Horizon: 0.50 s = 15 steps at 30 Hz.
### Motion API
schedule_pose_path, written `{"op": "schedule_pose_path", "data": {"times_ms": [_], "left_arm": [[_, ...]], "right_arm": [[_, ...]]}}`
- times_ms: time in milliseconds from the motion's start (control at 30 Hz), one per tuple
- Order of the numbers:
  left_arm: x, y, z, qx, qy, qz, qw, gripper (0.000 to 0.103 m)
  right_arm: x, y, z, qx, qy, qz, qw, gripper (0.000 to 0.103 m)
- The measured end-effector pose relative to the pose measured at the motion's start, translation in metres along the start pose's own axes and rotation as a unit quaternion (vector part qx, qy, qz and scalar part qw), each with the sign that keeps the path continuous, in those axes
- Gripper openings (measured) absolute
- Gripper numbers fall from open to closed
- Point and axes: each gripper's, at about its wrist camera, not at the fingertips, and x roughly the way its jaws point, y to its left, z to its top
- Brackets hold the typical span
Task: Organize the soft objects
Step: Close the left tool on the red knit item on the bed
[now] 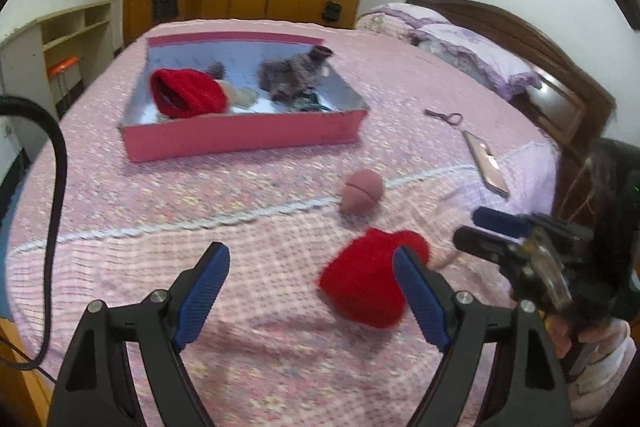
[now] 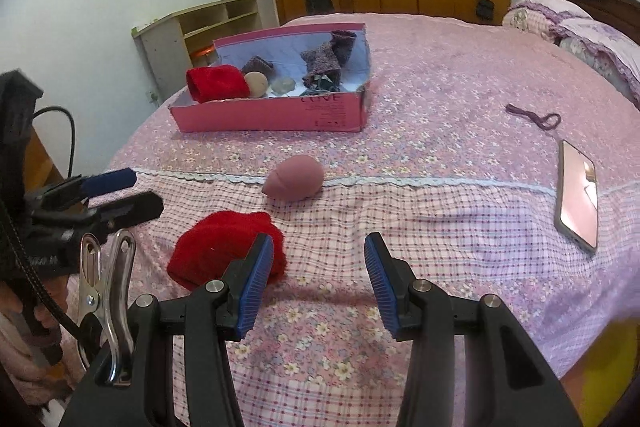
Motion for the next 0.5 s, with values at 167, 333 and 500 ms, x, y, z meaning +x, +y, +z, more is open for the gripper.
{"op": "schedule_pose_path", "data": {"times_ms": [167,333,500], "left_arm": [[0.009,-0.019,-0.008,0.022,0.011,-0.028,0.9993,0.087],[0.026,-0.034,-0.015,0.046,0.028,-0.028,0.9982,0.087],[0.041,-0.041,-0.019,0.062,0.031,0.000,0.9976,0.087]], "right_arm": [[-0.002,-0.011,-0.003,0.015,0.000,-0.004,1.000,0.048],[-0.005,-0.021,-0.005,0.024,-0.002,-0.009,1.000,0.048],[-0.005,-0.028,-0.010,0.032,-0.001,-0.010,0.999,0.048]]}}
